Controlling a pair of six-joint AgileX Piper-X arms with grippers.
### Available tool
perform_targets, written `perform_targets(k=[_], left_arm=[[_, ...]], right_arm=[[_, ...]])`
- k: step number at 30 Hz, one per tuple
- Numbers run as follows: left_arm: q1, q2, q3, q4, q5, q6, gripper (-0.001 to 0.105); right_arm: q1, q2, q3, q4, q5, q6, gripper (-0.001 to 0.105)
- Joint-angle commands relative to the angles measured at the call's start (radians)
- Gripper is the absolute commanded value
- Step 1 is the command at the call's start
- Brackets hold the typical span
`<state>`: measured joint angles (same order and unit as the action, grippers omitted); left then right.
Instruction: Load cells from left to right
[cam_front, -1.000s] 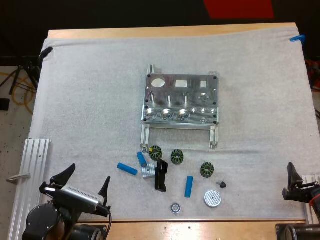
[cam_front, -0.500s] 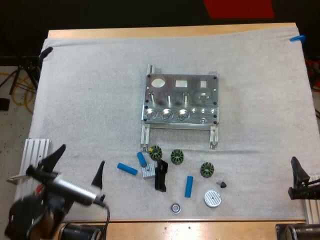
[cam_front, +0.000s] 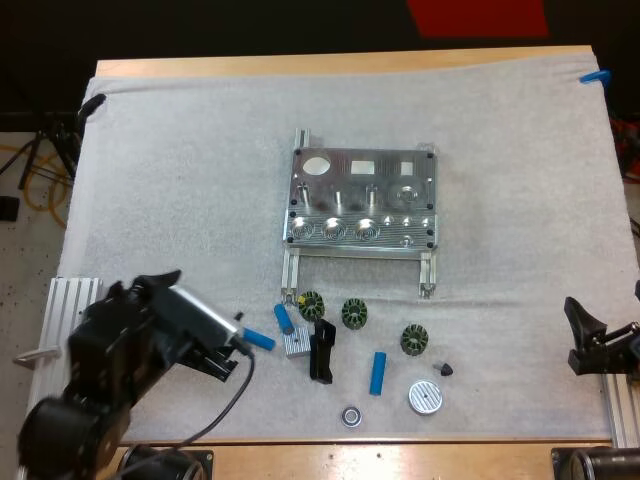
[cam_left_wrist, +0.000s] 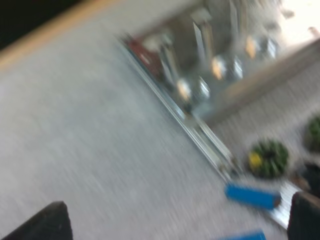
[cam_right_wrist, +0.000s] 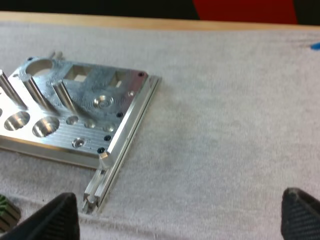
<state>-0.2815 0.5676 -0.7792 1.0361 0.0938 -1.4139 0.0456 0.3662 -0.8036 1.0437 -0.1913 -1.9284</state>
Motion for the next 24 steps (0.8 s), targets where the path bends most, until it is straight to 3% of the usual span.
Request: perform_targets(k=[1, 8, 24], left_arm=[[-0.015, 0.028, -0.006, 0.036, -0.036, -0.009, 0.085], [-0.038, 0.201, -0.009, 0.075, -0.072, -0.078, 0.085], [-0.038, 0.581, -0.010, 0.019, -0.135, -0.099, 0.085]], right_arm=[[0.004, 0.009, -0.012, 0.008, -0.016, -0.014, 0.079], [0.004, 0.027, -0.012, 0.046, -0.024, -0.012, 0.079], [0.004, 0.027, -0.012, 0.046, -0.031, -0.001, 0.079]])
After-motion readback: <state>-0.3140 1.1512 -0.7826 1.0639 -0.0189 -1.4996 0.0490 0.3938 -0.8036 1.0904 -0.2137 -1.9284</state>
